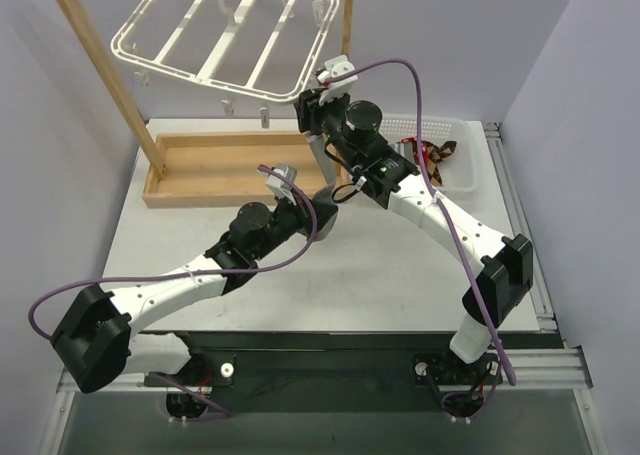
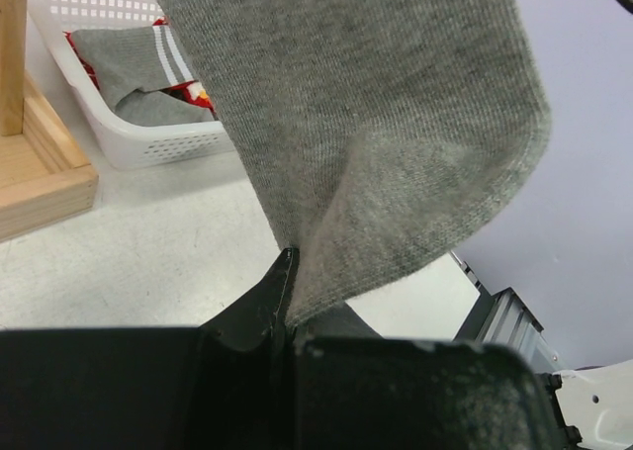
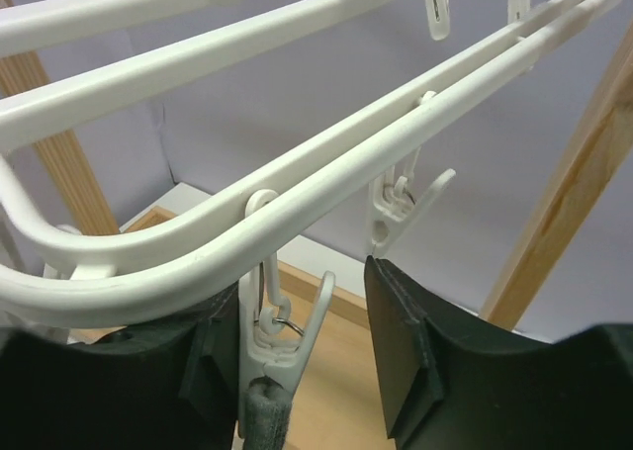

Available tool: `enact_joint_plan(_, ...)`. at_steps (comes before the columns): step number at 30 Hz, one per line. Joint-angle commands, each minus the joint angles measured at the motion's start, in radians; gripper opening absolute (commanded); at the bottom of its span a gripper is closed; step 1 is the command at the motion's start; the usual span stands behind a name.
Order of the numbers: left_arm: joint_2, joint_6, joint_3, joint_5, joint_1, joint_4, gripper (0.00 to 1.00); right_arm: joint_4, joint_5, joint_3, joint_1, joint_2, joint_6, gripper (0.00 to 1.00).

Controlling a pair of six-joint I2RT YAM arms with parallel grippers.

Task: Remove the socks clipped to the hanger

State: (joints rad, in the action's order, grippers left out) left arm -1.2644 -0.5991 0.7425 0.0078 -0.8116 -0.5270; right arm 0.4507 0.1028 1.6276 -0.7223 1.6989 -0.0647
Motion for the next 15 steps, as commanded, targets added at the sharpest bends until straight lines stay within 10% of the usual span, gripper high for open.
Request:
enact_joint_plan(1,-0.003,-0.004,0.034,0.018,-0.009,-0.033,0.00,0.025,-0.009,0.069,0.009,0.001,-0.003,0.42)
enact_joint_plan(4,-0.010,-0.007,0.031,0.021,-0.009,-0.037,0.00,0.028,-0.008,0.075,0.009,-0.004,-0.003,0.36)
enact_joint_plan(7,-0.020,-0.013,0.017,0.021,-0.009,-0.053,0.00,0.008,0.004,0.092,0.009,-0.002,-0.003,0.00)
enact_joint_plan(15,-0.059,-0.016,-0.003,0.000,-0.009,-0.033,0.00,-0.033,-0.017,0.123,0.011,0.004,0.034,0.00)
